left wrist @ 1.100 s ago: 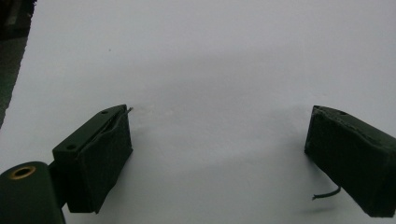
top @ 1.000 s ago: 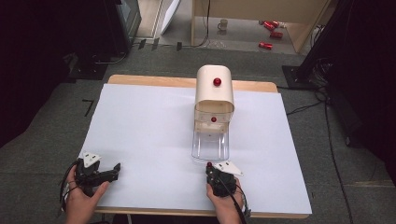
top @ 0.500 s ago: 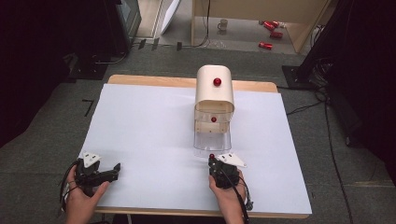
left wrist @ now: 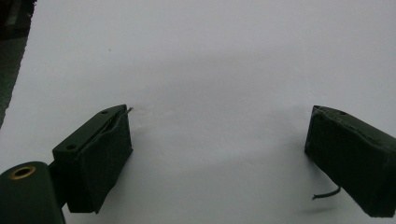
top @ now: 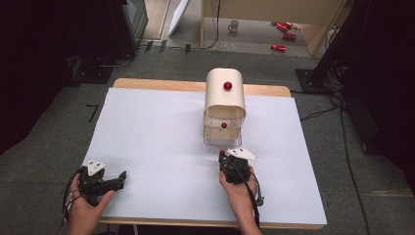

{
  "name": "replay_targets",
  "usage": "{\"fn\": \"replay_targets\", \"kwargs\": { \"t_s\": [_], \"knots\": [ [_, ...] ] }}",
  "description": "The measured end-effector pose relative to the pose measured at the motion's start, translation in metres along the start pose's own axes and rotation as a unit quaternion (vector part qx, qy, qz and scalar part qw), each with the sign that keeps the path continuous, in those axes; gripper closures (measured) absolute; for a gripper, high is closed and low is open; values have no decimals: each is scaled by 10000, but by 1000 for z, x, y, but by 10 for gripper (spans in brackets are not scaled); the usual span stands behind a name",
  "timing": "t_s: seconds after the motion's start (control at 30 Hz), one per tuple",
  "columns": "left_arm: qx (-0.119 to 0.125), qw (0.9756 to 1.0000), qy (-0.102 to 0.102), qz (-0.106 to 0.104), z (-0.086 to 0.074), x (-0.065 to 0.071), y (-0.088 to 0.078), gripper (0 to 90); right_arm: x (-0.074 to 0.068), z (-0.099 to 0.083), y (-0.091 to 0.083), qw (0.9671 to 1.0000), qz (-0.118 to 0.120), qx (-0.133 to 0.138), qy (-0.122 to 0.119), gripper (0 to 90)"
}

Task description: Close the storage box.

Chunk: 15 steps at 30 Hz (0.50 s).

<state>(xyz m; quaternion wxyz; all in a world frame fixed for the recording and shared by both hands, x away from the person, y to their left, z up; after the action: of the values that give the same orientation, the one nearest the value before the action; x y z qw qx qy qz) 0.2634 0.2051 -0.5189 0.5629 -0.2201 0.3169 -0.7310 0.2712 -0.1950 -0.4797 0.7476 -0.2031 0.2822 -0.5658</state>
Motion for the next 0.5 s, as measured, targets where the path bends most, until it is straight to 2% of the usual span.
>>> {"fn": "replay_targets", "kwargs": {
  "t_s": [0.5],
  "knots": [
    [-1, 10000, 1, -1, 0, 0, 0, 72, 7, 17, 23, 10000, -96, 1, 18, 838]
  ]
}}
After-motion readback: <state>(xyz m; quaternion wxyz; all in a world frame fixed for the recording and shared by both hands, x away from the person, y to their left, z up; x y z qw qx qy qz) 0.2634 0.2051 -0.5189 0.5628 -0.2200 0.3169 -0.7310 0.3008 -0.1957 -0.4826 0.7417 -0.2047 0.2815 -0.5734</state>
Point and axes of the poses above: each handheld gripper's, and its own axes: y roughly forward along the jaws, z roughly out of its top, x roughly to its right, the point moved 3 cm from there along y, roughly forward along the jaws, and after that the axes turned 1 degree about y, right-handed, at the moved point
